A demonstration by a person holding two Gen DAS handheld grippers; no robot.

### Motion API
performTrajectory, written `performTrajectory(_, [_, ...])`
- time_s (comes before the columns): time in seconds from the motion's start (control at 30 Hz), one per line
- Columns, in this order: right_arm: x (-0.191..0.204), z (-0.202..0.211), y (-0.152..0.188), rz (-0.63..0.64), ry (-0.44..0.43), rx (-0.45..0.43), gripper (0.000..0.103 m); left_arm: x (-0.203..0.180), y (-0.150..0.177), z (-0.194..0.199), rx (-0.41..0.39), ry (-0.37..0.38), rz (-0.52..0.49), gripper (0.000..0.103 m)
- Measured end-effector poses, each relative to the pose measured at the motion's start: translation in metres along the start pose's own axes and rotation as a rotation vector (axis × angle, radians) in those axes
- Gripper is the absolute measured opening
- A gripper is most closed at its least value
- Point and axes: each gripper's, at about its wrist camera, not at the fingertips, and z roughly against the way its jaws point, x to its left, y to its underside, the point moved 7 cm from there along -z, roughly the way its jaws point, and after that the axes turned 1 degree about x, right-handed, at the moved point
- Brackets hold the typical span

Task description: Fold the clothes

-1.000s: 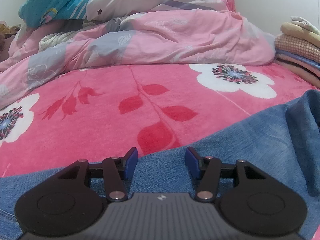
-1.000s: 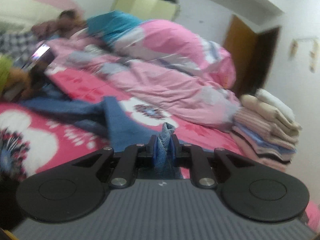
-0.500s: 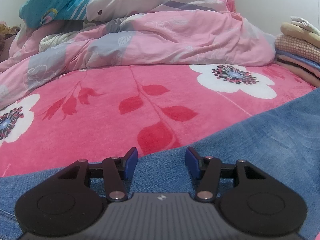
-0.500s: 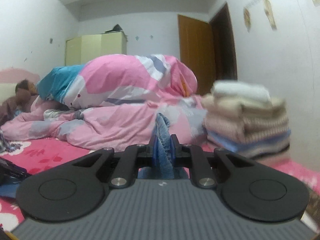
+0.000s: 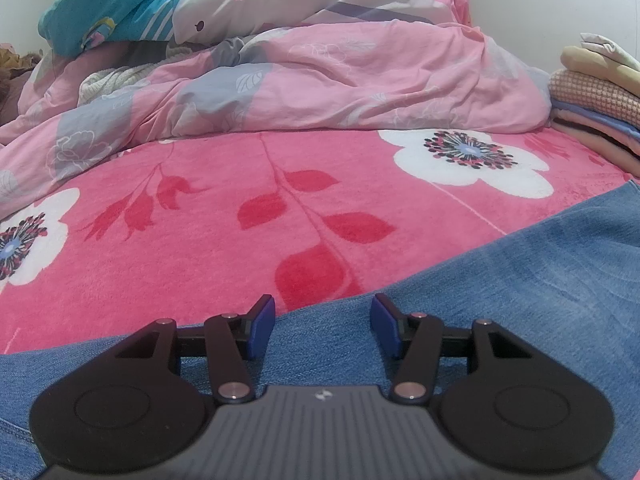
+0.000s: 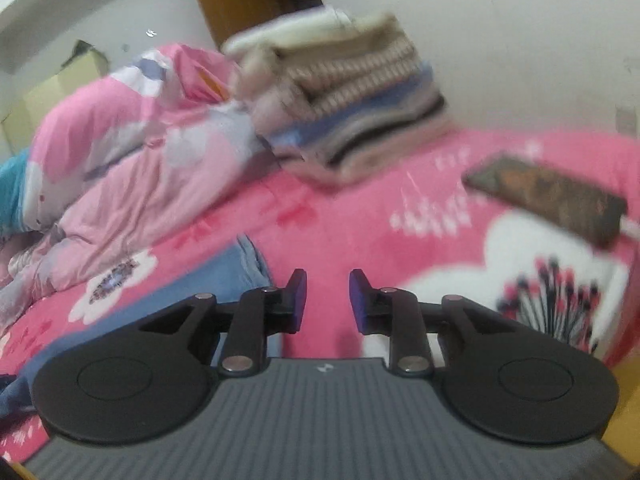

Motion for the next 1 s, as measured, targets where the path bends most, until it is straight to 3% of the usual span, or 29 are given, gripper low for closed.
performTrajectory(0.07, [0.018, 0.000, -0.008, 0.048, -0.032, -0.005, 0.027, 0.000, 0.000, 0.000, -0.001, 0.000, 0.000, 0.055])
performTrajectory(0.2, [0.086, -0.032, -0.008, 0.291, -0.179, 0.078, 0.038, 0.000, 0.000, 0.000, -0.003, 0.000, 0.002, 0.055])
performTrajectory(0.33, [0.149, -0.075, 0.009, 0.556, -0.295, 0.181, 0.039, 0.000, 0.000, 0.000, -0.003, 0.002, 0.004, 0.055])
performTrajectory(0.47, [0.181, -0.106, 0.028, 0.736, -0.403, 0.323, 0.039, 0.001, 0.000, 0.000, -0.003, 0.006, 0.008, 0.055])
performTrajectory(0.77, [0.185, -0.117, 0.036, 0.775, -0.531, 0.529, 0.039, 0.001, -0.001, -0.001, -0.004, 0.007, 0.008, 0.055])
performTrajectory(0.83, [0.186, -0.117, 0.040, 0.794, -0.526, 0.553, 0.035, 0.001, -0.001, 0.000, -0.004, 0.008, 0.009, 0.056])
performTrajectory(0.9, [0.196, -0.109, 0.046, 0.871, -0.503, 0.526, 0.011, 0.001, -0.001, 0.000, -0.004, 0.008, 0.009, 0.056])
performTrajectory(0.97, [0.205, -0.099, 0.052, 0.963, -0.465, 0.482, 0.001, 0.001, -0.001, 0.000, -0.005, 0.008, 0.009, 0.056])
performTrajectory(1.0, [0.210, -0.093, 0.051, 1.000, -0.439, 0.454, 0.001, 0.001, 0.000, -0.001, -0.006, 0.008, 0.010, 0.056])
